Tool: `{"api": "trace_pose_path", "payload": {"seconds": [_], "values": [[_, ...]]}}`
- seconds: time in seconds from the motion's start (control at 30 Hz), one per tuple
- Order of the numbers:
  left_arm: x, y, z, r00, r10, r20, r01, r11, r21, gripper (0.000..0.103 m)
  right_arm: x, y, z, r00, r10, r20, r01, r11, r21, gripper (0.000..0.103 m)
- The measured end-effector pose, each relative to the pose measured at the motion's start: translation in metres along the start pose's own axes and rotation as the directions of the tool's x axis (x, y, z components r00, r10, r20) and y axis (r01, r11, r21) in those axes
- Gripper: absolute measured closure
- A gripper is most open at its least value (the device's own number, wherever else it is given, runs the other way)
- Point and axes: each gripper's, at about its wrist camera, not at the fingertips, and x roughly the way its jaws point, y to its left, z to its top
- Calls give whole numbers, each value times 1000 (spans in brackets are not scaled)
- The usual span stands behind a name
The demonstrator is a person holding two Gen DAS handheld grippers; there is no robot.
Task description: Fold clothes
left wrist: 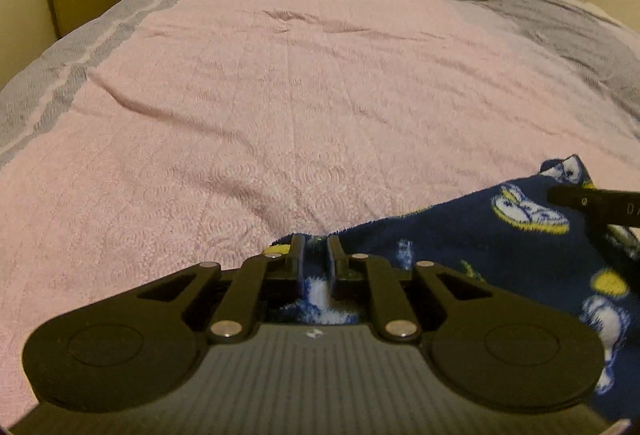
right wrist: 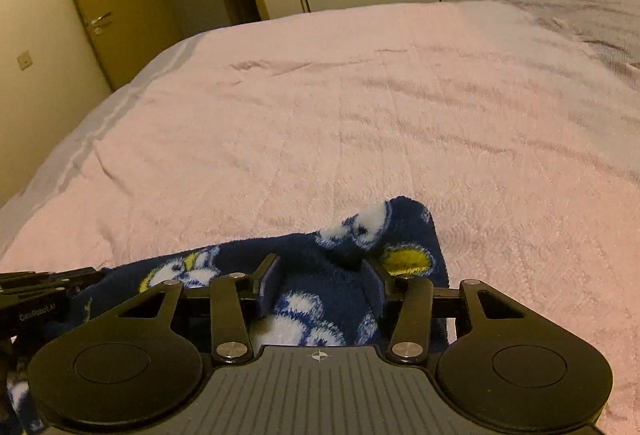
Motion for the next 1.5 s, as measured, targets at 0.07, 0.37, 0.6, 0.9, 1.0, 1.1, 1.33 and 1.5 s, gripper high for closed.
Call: {"api": "trace_pose_path", "payload": {"seconds": [0.07,0.37,0.6,0.9,1.0,1.1,1.33,1.5], "values": [[-21,4,0,1000,-16,27,16,999,-30,92,-16,0,0,999,4,34,-4,1000,-6,56],[-142,13,-52,987,-33,155,49,994,-101,92,-150,-4,-56,989,10,150,-23,996,82,56],[-133,0,-96,996,-7,87,15,995,-97,91,-157,-4,-126,997,-54,47,49,993,104,56],[-138,11,-102,995,-86,57,93,987,-133,90,-157,16,-113,989,-135,-67,141,984,110,56],[-130,11,-91,995,-94,-19,91,991,-102,90,-154,27,-104,977,-169,-129,182,979,95,55],[-133,15,-73,989,-104,-106,93,990,-104,89,-150,38,-95,960,-204,-190,221,972,77,55],[-198,32,-3,956,-103,-276,75,991,-111,89,-196,70,-41,929,-218,-299,277,945,173,55],[-249,60,55,955,-133,-264,131,991,-26,70,-254,111,-2,932,-236,-277,321,891,322,55]]}}
